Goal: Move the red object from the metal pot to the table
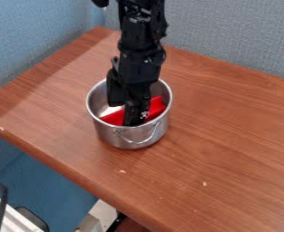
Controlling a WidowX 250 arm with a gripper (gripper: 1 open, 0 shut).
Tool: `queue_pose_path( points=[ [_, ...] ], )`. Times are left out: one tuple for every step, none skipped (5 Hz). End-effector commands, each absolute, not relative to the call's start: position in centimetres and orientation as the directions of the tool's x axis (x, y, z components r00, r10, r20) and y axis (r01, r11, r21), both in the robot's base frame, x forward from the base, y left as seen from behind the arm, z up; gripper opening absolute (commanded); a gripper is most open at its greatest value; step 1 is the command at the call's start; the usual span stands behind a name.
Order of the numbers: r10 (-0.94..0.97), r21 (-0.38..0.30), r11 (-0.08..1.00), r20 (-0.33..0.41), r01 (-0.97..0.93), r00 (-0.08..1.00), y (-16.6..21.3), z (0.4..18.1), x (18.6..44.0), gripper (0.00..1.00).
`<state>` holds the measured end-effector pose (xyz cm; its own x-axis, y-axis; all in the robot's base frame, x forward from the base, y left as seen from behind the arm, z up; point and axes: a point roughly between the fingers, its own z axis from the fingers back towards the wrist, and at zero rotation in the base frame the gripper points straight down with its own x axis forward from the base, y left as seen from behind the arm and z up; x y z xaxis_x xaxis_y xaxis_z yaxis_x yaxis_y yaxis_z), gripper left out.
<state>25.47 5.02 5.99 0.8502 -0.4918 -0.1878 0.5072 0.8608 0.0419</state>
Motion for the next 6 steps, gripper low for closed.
queue_pose_path(
  points=[
    [-0.482, 0.067, 0.864, -0.177, 0.499, 0.858, 5.76, 6.41, 25.59, 1.0],
    [-0.481, 0.071, 0.864, -0.174, 0.498, 0.859, 5.85, 6.36, 25.59, 1.0],
    [-0.479, 0.076, 0.865, -0.171, 0.496, 0.861, 5.91, 6.31, 25.62, 0.0],
    [-0.476, 0.08, 0.866, -0.167, 0.493, 0.863, 5.91, 6.35, 25.66, 0.0],
    [-0.469, 0.082, 0.871, -0.154, 0.484, 0.87, 6.03, 6.53, 25.84, 0.0],
    [-0.458, 0.091, 0.878, -0.129, 0.471, 0.879, 6.2, 7.11, 26.06, 0.0]
  ],
)
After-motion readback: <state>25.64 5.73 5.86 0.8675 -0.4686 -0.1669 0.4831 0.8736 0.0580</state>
